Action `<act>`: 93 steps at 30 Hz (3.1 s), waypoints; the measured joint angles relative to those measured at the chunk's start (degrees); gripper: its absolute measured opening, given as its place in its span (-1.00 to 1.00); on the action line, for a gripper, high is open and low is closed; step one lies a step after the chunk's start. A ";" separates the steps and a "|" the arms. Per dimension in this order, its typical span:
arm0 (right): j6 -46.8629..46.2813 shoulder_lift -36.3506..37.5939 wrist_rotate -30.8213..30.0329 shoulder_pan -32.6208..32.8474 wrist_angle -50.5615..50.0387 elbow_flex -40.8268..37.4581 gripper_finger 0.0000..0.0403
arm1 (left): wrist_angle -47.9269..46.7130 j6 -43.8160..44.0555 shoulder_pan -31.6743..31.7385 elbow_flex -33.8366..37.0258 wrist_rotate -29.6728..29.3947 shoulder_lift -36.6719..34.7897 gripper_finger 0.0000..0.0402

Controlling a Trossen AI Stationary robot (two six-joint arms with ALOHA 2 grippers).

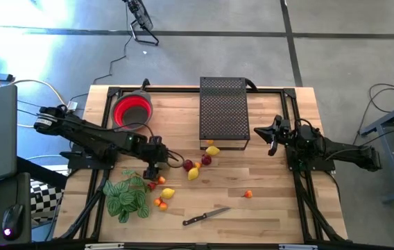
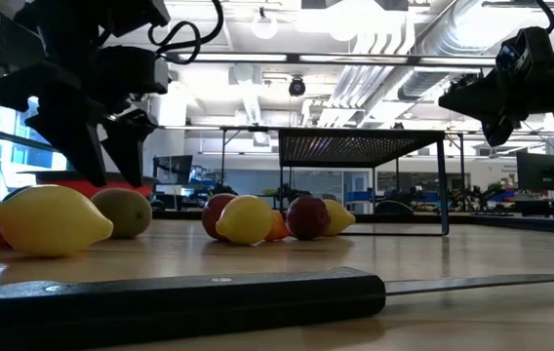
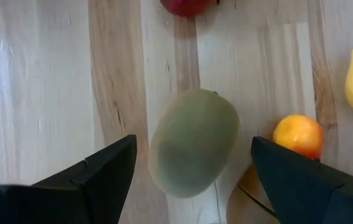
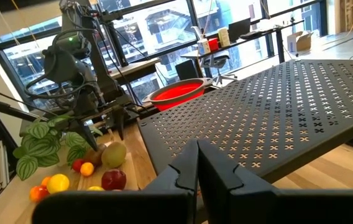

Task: Pick & Place Fruit
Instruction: Put the right green kiwi into strainer bowl

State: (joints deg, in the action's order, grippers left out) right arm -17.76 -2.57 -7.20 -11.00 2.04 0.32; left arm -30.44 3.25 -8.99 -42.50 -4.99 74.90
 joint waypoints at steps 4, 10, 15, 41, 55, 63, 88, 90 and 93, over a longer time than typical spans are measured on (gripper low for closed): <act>0.00 0.00 0.04 0.01 -0.02 0.01 -0.99 | 0.30 0.00 0.00 0.00 -0.01 1.38 0.55; 0.00 0.00 0.06 0.00 -0.04 0.00 -0.99 | 0.61 0.00 0.00 0.00 -0.02 5.39 0.55; 0.00 0.00 0.08 0.01 -0.04 0.01 -0.99 | 1.26 0.02 0.00 0.00 -0.04 7.45 0.55; 0.02 0.00 0.11 0.02 -0.07 0.02 -0.99 | 3.37 0.25 0.00 0.02 0.22 7.75 0.27; 0.02 0.00 0.11 0.01 -0.07 0.02 -0.99 | 3.46 4.59 0.00 0.02 -0.35 7.75 0.29; 0.02 -0.01 0.11 0.02 -0.06 0.01 -0.99 | 3.82 7.44 0.00 0.02 -1.26 7.68 0.29; 0.02 0.00 0.14 0.01 -0.07 0.00 -0.99 | -26.16 6.05 0.02 -24.90 -15.30 7.66 0.22; 0.02 -0.02 0.15 0.02 -0.07 0.00 -0.99 | -29.83 6.30 0.04 -27.89 -17.44 7.66 0.22; 0.02 0.00 0.15 0.01 -0.07 0.01 -0.99 | -34.24 7.58 0.04 -32.34 -20.24 7.66 0.22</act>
State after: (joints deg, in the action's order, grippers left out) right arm -17.74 -2.57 -7.05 -11.00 1.98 0.33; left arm -64.68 10.82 -8.95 -74.84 -25.24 82.56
